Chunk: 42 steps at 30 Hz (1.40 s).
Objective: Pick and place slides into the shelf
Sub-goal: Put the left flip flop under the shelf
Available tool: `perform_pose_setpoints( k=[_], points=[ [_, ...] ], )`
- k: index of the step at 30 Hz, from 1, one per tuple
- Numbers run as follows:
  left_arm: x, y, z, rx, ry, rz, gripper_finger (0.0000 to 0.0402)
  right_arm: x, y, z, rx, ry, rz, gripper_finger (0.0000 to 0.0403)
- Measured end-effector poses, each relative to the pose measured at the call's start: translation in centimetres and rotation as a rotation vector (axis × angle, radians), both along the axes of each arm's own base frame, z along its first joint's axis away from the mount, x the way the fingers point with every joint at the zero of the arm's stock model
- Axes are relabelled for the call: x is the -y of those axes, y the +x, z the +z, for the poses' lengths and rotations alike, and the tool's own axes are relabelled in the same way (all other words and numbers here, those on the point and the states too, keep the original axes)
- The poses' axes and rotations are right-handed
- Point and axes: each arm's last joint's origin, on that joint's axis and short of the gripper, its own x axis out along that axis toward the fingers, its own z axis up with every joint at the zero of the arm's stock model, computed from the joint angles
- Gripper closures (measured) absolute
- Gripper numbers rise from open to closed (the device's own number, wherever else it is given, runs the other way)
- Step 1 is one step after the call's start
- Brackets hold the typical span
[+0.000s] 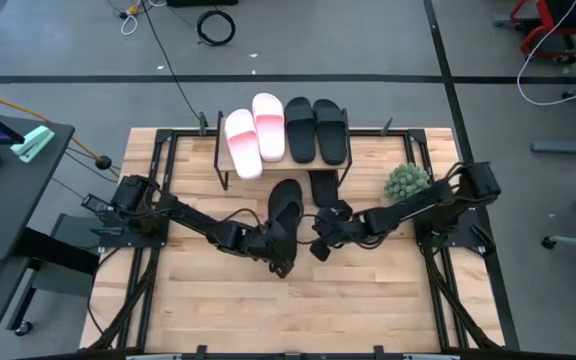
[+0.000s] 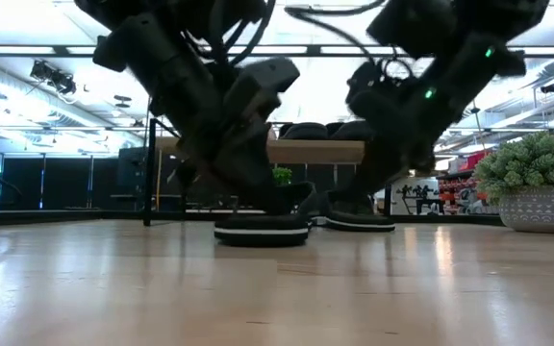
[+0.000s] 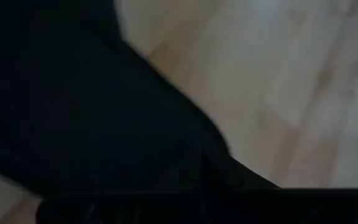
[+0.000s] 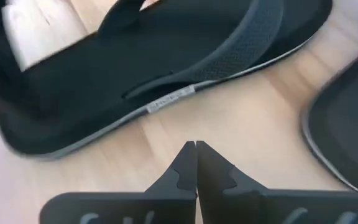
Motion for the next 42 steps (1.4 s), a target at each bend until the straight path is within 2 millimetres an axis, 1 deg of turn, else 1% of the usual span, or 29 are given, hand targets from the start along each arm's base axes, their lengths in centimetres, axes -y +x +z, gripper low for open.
perform_pose_setpoints(
  k=[3, 6, 11, 15, 20, 23, 27, 31, 33, 35, 40, 42],
  points=[
    [-0.4, 0.2, 0.1, 0.009, 0.010, -0.004, 0.0397, 0.2, 0.9, -1.1, 0.029, -0.001, -0.004, 0.0402],
    [-1.1, 0.3, 0.1, 0.002, 0.044, -0.017, 0.0398, 0.7, 1.6, -1.7, 0.060, -0.008, -0.005, 0.0402],
    [-2.3, 0.3, -0.1, -0.033, 0.087, -0.024, 0.0394, 1.1, 1.6, -1.5, 0.067, -0.006, -0.022, 0.0402],
    [-3.7, 0.3, -0.2, -0.076, 0.103, -0.002, 0.0398, 0.7, 1.3, -0.2, 0.100, 0.001, -0.010, 0.0400],
    [-5.5, 0.5, -0.3, -0.090, 0.135, 0.011, 0.0394, 0.0, 0.8, 1.4, 0.137, 0.008, 0.017, 0.0400],
    [-7.0, 0.6, -0.2, -0.090, 0.153, 0.033, 0.0398, -0.4, 0.5, 2.5, 0.163, 0.002, 0.041, 0.0399],
    [-9.2, 0.7, -0.2, -0.097, 0.164, 0.085, 0.0393, -0.9, 0.0, 3.8, 0.199, -0.009, 0.065, 0.0399],
    [-10.8, 0.7, -0.2, -0.105, 0.194, 0.089, 0.0397, -1.3, -0.3, 4.5, 0.213, -0.041, 0.088, 0.0399],
    [-11.1, 0.7, -0.2, -0.104, 0.215, 0.073, 0.0397, -1.5, -0.5, 4.5, 0.202, -0.061, 0.084, 0.0399],
    [-10.7, 0.8, 0.2, -0.093, 0.235, 0.049, 0.0395, -1.5, -0.7, 4.3, 0.184, -0.076, 0.077, 0.0399],
    [-8.7, 1.6, 2.4, -0.015, 0.246, -0.020, 0.0398, -1.3, -1.0, 3.9, 0.130, -0.103, 0.059, 0.0399],
    [-7.7, 1.7, 3.0, -0.002, 0.246, -0.044, 0.0396, -1.3, -1.1, 3.9, 0.120, -0.104, 0.057, 0.0399]
  ],
)
